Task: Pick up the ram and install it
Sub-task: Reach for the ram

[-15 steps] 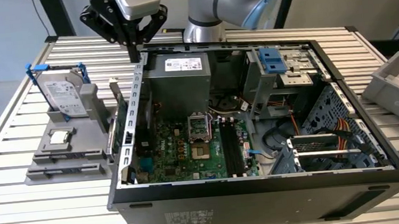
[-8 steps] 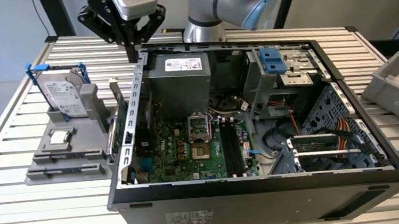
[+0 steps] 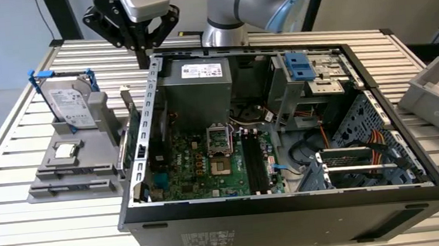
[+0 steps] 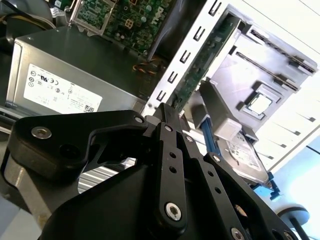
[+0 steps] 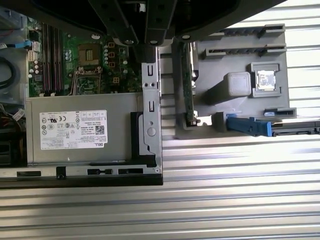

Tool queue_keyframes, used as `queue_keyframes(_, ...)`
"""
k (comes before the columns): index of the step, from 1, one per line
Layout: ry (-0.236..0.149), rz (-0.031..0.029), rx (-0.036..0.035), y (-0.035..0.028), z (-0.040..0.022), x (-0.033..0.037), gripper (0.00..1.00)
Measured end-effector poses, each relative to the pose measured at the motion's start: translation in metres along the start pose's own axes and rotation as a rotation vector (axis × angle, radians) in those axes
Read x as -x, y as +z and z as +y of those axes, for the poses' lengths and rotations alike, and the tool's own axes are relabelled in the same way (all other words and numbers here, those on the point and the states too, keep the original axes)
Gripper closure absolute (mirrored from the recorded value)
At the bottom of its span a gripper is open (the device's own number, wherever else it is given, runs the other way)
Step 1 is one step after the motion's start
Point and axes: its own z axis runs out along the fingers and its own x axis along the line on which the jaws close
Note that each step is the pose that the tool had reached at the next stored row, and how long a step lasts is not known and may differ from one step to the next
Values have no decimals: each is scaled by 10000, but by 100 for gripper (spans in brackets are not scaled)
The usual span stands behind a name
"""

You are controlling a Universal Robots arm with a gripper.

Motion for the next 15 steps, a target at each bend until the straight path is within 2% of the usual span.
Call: queue_keyframes(15, -1, 1, -1, -2, -4, -54, 100)
